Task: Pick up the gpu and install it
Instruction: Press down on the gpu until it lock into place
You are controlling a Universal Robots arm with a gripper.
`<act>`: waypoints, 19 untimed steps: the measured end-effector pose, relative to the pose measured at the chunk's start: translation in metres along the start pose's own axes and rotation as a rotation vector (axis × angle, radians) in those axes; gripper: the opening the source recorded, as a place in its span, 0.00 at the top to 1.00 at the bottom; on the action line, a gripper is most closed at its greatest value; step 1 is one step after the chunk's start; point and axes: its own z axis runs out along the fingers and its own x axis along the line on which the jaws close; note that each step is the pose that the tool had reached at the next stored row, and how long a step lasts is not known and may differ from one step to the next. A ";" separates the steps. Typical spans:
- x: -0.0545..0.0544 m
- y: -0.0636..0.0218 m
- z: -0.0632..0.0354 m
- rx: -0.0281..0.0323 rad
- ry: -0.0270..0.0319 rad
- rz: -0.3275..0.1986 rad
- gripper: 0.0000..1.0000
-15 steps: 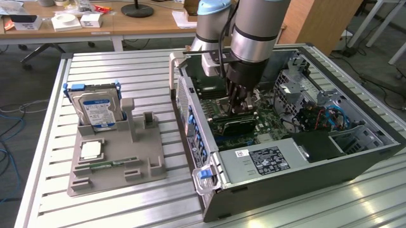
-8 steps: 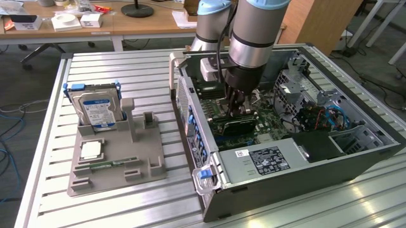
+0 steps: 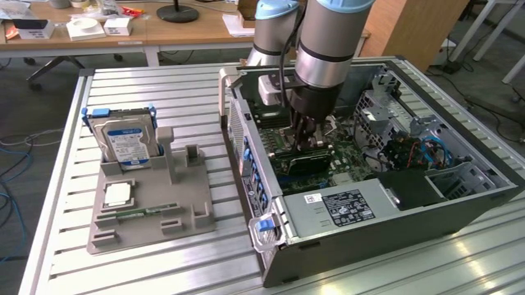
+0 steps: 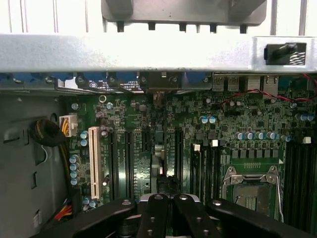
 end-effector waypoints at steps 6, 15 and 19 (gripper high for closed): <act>0.000 0.0009 0.0083 -0.0001 -0.0015 0.000 0.90; -0.001 0.0012 0.0093 -0.0001 -0.0029 0.000 0.90; -0.001 0.0012 0.0102 0.0000 -0.0035 0.000 0.90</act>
